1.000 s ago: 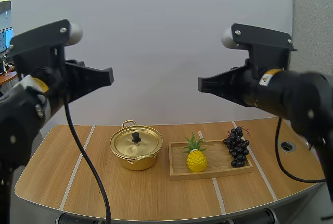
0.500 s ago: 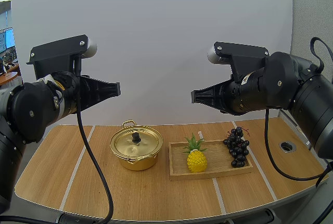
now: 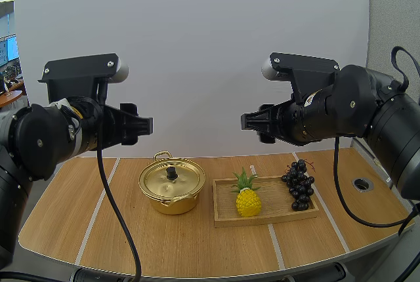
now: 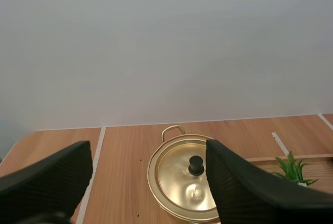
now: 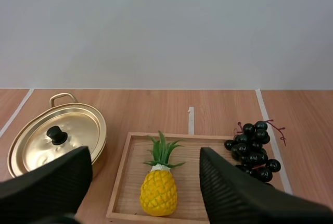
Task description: Open the pot, put the pineapple inside, and close it
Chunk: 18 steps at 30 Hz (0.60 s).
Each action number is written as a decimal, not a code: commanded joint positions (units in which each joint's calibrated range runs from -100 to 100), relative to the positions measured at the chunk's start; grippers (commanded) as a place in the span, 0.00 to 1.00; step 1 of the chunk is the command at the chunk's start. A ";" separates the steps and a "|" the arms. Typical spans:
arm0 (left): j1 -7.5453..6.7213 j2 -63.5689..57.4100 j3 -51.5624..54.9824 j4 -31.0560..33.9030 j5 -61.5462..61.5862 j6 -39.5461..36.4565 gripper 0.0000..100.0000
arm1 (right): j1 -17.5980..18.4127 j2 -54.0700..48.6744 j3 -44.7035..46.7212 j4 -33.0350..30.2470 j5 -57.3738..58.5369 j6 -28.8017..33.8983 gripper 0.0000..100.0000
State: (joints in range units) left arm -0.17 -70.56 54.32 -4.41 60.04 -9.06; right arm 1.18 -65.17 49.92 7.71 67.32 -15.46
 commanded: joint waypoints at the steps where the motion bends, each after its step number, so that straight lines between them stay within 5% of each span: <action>1: 0.20 0.37 -0.35 -0.02 1.63 0.25 1.00 | -0.17 -0.19 -0.33 1.86 3.69 -0.19 1.00; 9: 0.20 0.13 -0.35 -0.02 -4.28 0.72 1.00 | -0.17 -0.19 -0.33 1.88 3.82 -0.19 1.00; 14: 0.20 0.13 -0.35 -0.47 -1.70 13.23 1.00 | -0.17 -0.19 -0.33 1.88 3.82 -0.19 1.00; 18: 0.20 1.98 -0.35 -7.59 4.51 25.58 1.00 | -0.17 -0.19 -0.33 1.88 3.82 -0.19 1.00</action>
State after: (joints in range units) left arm -0.17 -70.56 54.32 -4.52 58.11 1.41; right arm 1.18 -65.17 49.92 9.39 71.44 -15.46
